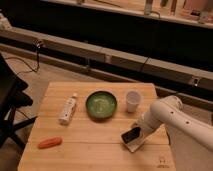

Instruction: Place the eraser on the white sponge

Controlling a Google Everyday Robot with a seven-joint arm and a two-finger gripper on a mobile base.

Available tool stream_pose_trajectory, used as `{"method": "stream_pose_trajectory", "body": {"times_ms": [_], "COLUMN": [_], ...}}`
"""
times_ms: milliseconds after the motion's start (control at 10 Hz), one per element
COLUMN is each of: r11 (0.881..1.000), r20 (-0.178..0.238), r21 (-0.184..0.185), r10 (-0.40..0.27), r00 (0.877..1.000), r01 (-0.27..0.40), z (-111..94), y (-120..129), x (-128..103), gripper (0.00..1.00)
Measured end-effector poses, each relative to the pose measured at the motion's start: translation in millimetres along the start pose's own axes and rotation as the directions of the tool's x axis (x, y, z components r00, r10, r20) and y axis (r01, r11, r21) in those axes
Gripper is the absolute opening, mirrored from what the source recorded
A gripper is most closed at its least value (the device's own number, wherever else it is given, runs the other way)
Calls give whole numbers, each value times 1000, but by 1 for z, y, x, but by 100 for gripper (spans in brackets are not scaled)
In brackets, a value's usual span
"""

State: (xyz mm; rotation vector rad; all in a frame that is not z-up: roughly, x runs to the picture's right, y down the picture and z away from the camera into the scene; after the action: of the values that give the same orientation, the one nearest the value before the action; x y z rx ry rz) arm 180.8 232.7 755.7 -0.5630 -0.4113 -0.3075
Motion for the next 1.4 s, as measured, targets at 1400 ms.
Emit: {"method": "stream_pose_trajectory", "body": {"times_ms": [1400], "r11": [1000], "r20": [10], "r21": [7], "r10": [25], "r00": [1000], "r01": [-25], "z": [14], "y": [2], "x": [13], "gripper": [20]}}
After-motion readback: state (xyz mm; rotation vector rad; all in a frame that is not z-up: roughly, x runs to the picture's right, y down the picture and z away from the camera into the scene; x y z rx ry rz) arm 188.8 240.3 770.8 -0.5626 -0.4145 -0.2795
